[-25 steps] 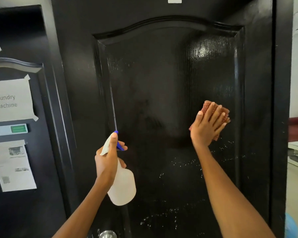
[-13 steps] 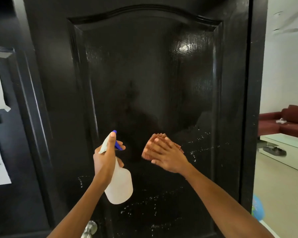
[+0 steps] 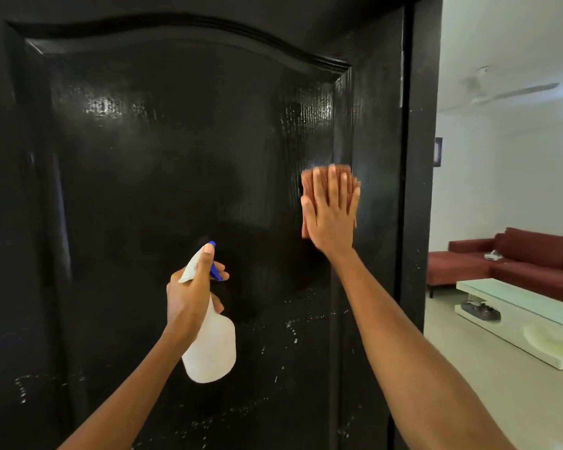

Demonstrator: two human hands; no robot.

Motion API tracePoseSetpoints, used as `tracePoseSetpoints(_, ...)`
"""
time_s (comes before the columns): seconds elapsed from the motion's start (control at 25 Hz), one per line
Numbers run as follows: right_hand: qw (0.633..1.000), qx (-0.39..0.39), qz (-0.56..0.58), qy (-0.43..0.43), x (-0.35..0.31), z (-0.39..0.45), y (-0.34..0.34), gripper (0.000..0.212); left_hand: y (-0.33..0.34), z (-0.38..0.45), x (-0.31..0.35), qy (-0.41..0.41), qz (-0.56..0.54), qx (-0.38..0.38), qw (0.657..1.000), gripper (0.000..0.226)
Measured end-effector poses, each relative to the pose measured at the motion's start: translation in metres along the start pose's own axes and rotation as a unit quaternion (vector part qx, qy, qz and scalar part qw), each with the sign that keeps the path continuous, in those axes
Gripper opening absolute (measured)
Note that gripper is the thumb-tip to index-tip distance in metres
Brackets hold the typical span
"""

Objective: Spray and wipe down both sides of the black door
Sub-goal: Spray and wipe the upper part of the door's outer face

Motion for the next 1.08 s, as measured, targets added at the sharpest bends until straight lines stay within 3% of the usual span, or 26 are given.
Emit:
tracePoseSetpoints(0.08,1.000,0.014,0.023,0.002,-0.018,0.041,-0.010,0.064,0.019,0.002,0.003,0.005,-0.001,0.003,1.000,0.056)
tracePoseSetpoints(0.2,0.998,0.041,0.044,-0.002,-0.011,0.029,0.002,0.064,0.042,0.003,0.007,0.009,-0.008,0.003,1.000,0.055)
tracePoseSetpoints(0.44,0.998,-0.023,0.034,-0.037,0.077,-0.142,0.042,0.065,0.074,-0.014,0.005,0.017,0.005,-0.018,1.000,0.057)
tracePoseSetpoints(0.56,0.997,-0.069,-0.014,-0.007,0.148,-0.192,0.051,0.067,0.088,-0.017,0.003,0.015,0.000,-0.026,1.000,0.058)
tracePoseSetpoints(0.68,0.997,-0.074,-0.022,0.030,0.165,-0.151,0.040,0.068,0.112,-0.017,0.007,0.013,-0.003,-0.034,0.999,0.058)
tracePoseSetpoints(0.84,0.992,0.012,0.000,0.128,0.134,-0.042,0.011,0.069,0.144,-0.015,0.013,0.016,-0.014,-0.049,0.999,0.058)
tracePoseSetpoints(0.96,0.989,0.042,0.050,0.129,0.101,0.024,-0.008,0.070,0.157,-0.012,0.016,0.013,-0.030,-0.047,0.998,0.061)
tracePoseSetpoints(1.08,0.986,0.055,0.092,0.128,0.089,0.020,-0.004,0.067,0.163,-0.016,0.012,0.012,-0.024,-0.040,0.999,0.065)
Point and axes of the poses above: each hand's wrist, its own z-axis towards the middle knuckle, its own y-axis out of the palm, x = y × z, the point moved 2 cm from there along z, towards the middle knuckle, and after that the axes turned 15 degrees about y, right-handed, at the moved point
